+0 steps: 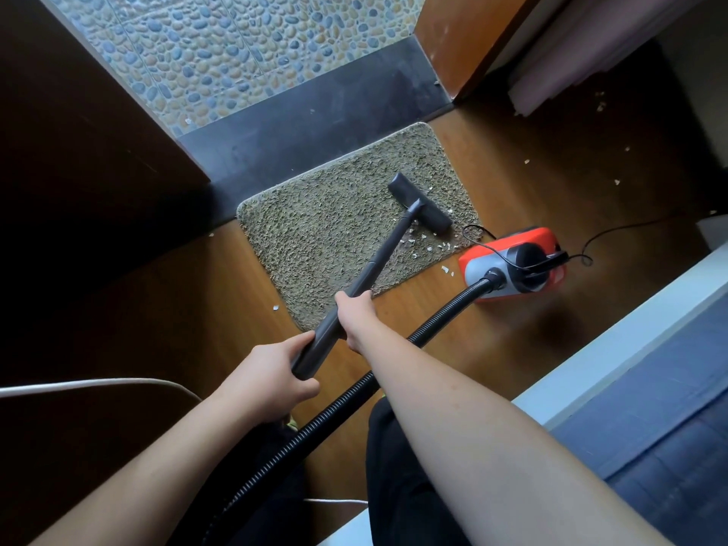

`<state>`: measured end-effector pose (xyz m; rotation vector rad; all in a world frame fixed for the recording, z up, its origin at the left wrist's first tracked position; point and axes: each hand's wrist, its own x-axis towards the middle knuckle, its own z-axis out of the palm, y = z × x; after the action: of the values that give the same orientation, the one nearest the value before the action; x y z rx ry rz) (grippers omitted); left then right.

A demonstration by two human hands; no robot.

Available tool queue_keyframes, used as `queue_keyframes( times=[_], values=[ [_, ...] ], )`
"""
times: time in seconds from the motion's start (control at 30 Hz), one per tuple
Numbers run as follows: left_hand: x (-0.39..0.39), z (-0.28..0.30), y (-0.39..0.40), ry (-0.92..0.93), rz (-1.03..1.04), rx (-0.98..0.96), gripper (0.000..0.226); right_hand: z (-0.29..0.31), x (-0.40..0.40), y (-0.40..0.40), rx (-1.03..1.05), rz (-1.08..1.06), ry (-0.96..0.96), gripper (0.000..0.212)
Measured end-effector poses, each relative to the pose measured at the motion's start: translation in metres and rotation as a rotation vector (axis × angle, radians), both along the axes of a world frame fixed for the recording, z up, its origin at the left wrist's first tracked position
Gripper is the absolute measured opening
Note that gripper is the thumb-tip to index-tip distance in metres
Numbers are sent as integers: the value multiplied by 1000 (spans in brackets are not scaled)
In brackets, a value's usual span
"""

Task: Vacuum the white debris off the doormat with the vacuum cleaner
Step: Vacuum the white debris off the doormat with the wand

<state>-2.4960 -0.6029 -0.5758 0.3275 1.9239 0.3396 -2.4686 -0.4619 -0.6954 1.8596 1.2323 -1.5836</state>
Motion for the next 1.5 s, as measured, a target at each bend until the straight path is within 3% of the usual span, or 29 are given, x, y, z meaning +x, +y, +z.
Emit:
queue_keyframes(
  times=[0.4, 0.83, 1.0, 1.27, 1.5],
  values=[
    [13, 6, -20, -6, 69, 4, 77, -1, 7, -18, -7, 77, 7, 72],
    [15, -3, 15, -8, 164, 6, 75, -24, -2, 14, 54, 173, 15, 65],
    [13, -3, 39, 15, 180, 34, 65, -38, -13, 33, 59, 146, 52, 77],
    [11, -6, 71, 44, 186, 68, 54, -38, -18, 71, 50, 129, 79, 55],
    [19, -3, 54, -3, 237, 59, 68, -41, -9, 53, 21, 152, 64, 73]
  ],
)
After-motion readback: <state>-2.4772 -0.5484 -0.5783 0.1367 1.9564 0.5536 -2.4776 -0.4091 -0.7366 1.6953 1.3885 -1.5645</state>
